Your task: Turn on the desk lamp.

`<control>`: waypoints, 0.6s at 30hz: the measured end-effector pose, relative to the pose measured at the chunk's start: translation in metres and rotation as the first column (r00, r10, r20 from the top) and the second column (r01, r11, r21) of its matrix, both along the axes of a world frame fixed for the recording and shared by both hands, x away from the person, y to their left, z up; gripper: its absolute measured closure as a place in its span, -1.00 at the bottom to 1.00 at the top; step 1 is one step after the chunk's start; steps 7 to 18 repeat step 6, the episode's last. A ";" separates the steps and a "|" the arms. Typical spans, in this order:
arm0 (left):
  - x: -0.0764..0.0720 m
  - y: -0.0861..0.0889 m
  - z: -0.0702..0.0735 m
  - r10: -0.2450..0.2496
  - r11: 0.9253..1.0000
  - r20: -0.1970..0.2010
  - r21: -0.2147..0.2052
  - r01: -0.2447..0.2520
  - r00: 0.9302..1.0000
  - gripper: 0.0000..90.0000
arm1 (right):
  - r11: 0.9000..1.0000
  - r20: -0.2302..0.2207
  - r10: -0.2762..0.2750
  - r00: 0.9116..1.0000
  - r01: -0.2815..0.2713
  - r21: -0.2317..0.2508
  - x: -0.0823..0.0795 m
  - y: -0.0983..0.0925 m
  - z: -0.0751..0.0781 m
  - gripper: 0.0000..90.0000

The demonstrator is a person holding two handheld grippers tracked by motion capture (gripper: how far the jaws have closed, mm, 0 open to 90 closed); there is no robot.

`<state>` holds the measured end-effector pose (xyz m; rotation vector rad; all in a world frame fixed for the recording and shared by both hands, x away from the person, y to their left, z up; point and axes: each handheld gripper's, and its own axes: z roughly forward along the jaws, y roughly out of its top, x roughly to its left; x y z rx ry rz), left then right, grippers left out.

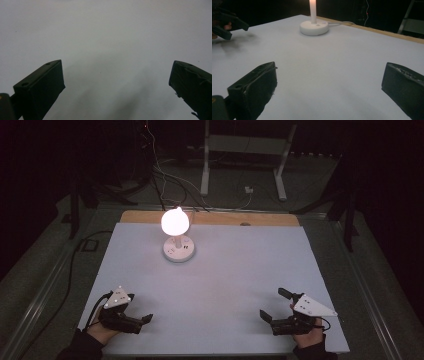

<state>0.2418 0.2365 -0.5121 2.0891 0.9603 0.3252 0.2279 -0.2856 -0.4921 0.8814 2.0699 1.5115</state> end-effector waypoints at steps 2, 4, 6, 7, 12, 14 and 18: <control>0.000 0.000 0.000 -0.002 1.000 0.007 -0.004 0.002 1.000 -0.99 | 1.000 0.002 0.001 1.000 -0.001 -0.002 0.000 0.000 0.000 -1.00; 0.000 0.000 0.000 -0.005 1.000 0.010 -0.002 0.005 1.000 -0.99 | 1.000 0.000 -0.002 1.000 0.002 -0.001 0.000 0.000 0.000 -1.00; 0.000 0.000 0.000 -0.011 1.000 0.013 -0.002 0.011 1.000 -0.99 | 1.000 0.001 -0.003 1.000 0.003 -0.003 0.000 0.000 0.000 -1.00; 0.000 0.000 0.000 -0.011 1.000 0.013 -0.002 0.011 1.000 -0.99 | 1.000 0.001 -0.003 1.000 0.003 -0.003 0.000 0.000 0.000 -1.00; 0.000 0.000 0.000 -0.011 1.000 0.013 -0.002 0.011 1.000 -0.99 | 1.000 0.001 -0.003 1.000 0.003 -0.003 0.000 0.000 0.000 -1.00; 0.000 0.000 0.000 -0.011 1.000 0.013 -0.002 0.011 1.000 -0.99 | 1.000 0.001 -0.003 1.000 0.003 -0.003 0.000 0.000 0.000 -1.00; 0.000 0.000 0.000 -0.011 1.000 0.013 -0.002 0.011 1.000 -0.99 | 1.000 0.001 -0.003 1.000 0.003 -0.003 0.000 0.000 0.000 -1.00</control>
